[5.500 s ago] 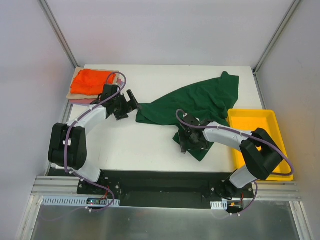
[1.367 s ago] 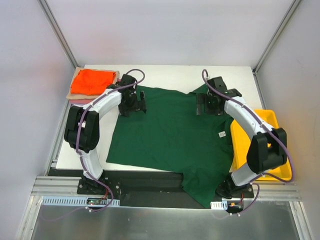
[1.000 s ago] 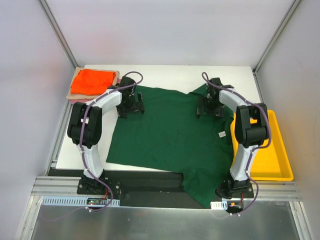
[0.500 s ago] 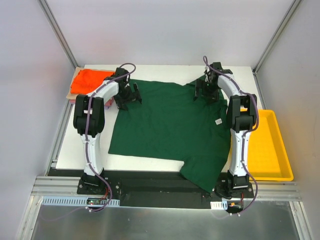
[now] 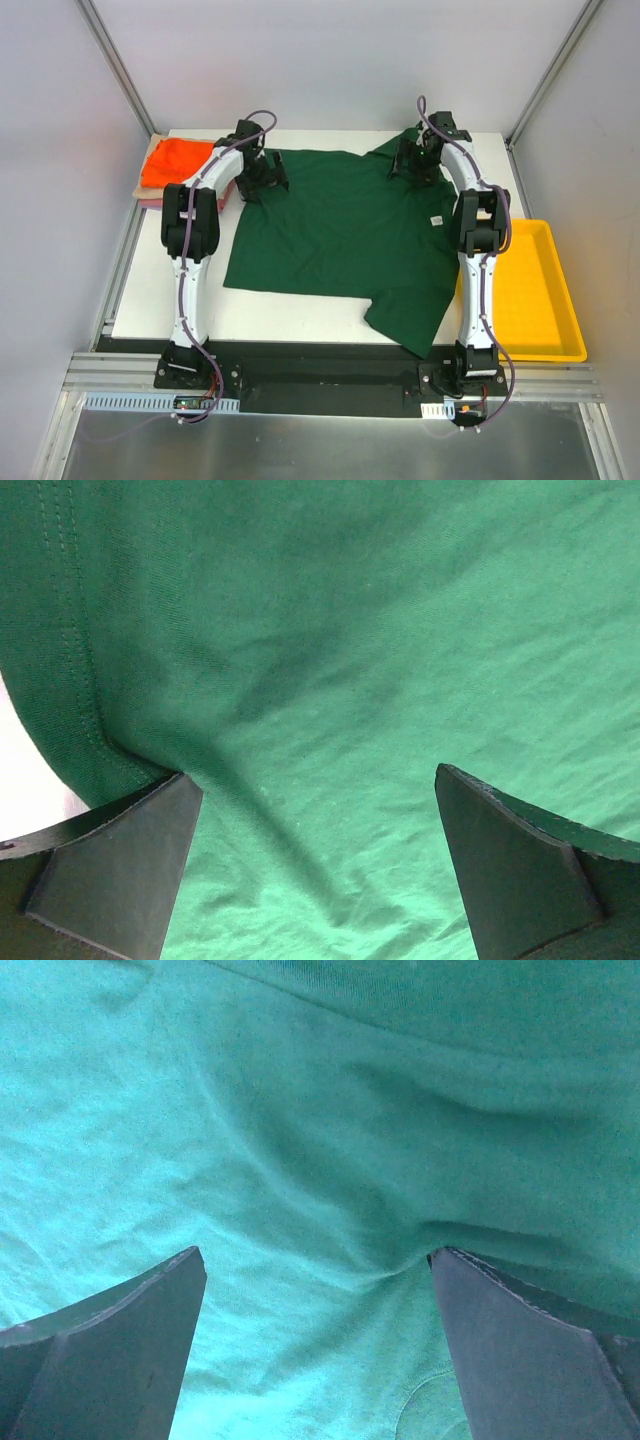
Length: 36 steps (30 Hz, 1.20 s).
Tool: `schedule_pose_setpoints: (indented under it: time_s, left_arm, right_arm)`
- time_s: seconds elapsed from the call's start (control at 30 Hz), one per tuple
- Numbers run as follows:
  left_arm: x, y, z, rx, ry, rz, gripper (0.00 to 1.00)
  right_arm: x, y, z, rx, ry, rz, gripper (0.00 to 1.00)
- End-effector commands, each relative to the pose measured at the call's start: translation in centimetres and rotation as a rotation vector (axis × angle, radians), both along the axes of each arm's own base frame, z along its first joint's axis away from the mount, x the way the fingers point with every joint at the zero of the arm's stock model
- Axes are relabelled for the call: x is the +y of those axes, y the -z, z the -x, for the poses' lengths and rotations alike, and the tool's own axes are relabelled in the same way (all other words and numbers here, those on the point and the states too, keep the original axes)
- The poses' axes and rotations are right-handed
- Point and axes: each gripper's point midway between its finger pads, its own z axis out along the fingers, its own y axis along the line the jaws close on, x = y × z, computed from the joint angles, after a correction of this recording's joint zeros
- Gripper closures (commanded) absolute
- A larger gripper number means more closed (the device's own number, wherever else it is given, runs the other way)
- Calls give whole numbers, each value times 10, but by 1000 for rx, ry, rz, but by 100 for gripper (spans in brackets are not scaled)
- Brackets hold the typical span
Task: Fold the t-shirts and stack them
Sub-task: Flatten out the tshirt
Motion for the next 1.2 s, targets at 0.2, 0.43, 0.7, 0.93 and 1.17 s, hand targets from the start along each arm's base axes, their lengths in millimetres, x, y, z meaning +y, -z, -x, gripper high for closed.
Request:
schedule_pose_setpoints:
  time_s: [0.2, 0.43, 0.7, 0.93, 1.17]
  left_arm:
    - [17, -83, 40, -100, 15, -68, 1]
    - [56, -92, 159, -112, -146, -143, 1]
    - [110, -44, 263, -107, -438, -215, 1]
    - [121, -5, 292, -67, -545, -224, 13]
    - [114, 5, 267, -100, -580, -179, 29]
  right_arm:
    - [-11, -147, 31, -254, -6, 142, 4]
    - [-20, -172, 162, -369, 66, 319, 4]
    - [-27, -161, 240, -621, 281, -23, 4]
    - [-8, -139, 277, -518, 139, -91, 4]
    - [0, -113, 296, -401, 144, -137, 4]
